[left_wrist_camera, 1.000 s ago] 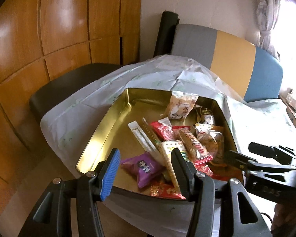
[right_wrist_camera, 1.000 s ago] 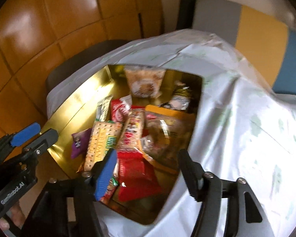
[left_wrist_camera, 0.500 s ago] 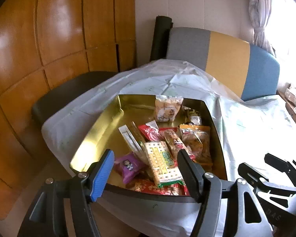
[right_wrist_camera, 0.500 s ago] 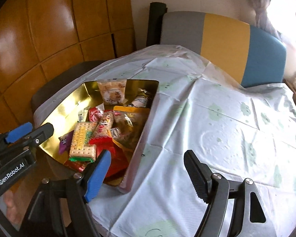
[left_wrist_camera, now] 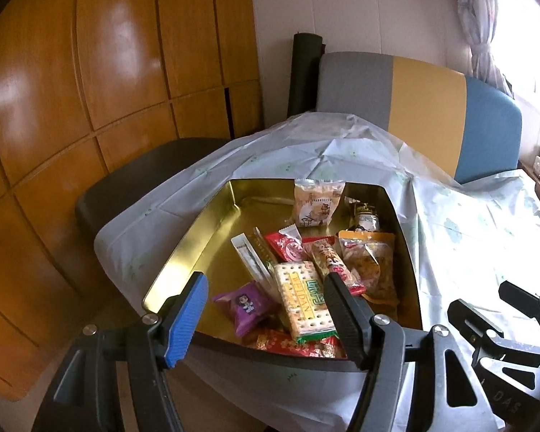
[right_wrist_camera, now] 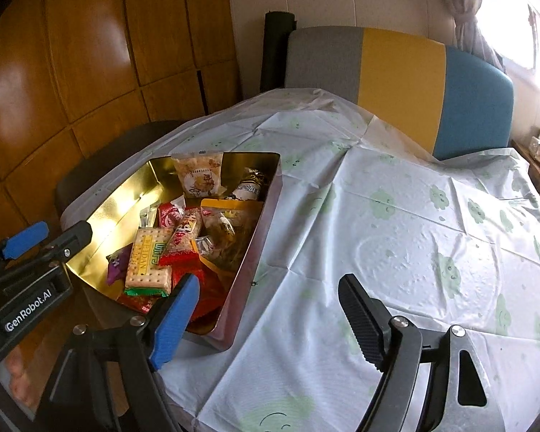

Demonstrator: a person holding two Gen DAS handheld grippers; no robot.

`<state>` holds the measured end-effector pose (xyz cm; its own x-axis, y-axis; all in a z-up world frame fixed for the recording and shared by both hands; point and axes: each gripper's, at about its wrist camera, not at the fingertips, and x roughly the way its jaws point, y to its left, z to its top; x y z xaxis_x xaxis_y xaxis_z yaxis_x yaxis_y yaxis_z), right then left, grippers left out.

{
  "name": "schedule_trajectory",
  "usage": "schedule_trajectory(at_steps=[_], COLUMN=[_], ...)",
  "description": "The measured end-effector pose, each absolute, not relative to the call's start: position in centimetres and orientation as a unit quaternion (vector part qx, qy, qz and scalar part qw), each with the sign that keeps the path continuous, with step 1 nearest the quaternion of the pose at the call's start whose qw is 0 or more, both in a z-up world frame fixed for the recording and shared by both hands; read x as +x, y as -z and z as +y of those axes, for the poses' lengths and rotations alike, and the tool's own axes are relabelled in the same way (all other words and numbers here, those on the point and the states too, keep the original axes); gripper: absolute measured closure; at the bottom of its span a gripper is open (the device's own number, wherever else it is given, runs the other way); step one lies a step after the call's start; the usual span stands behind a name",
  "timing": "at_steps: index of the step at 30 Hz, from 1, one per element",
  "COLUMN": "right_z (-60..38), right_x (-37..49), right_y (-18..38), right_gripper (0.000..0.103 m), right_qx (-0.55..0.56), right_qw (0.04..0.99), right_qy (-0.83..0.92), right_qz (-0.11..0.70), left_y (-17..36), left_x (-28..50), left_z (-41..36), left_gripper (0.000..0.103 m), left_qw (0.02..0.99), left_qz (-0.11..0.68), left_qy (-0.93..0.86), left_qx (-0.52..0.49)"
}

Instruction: Organize snacks

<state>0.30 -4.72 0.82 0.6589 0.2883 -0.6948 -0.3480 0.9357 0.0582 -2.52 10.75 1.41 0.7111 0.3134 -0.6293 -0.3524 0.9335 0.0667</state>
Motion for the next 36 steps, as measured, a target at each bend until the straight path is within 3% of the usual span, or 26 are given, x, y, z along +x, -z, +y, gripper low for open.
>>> schedule_trajectory(at_steps=[28,30,36], right_z=[-4.2,-4.2,-5.2], right_x=[-0.4,-0.3,0.2], right_y=[-0.4,-0.4,-0.5], right_gripper=[0.021,0.021,0.021], right_qx=[-0.054,-0.054,-0.041], right_qw=[0.907,0.907,0.906], right_qy=[-0.180,-0.179,-0.176], right_qz=[0.378,0.378,0.383], left_y=[-1.7,-1.7,-1.5], left_x=[-3.0,-3.1,-2.8], left_z=[10.7,10.8,11.1], left_gripper=[0.035,0.042,0.043], left_qw=[0.929,0.932,0.930], left_qz=[0.329,0.323,0.330], left_qy=[-0.168,-0.162,-0.157], left_qx=[-0.031,-0.037,-0.042])
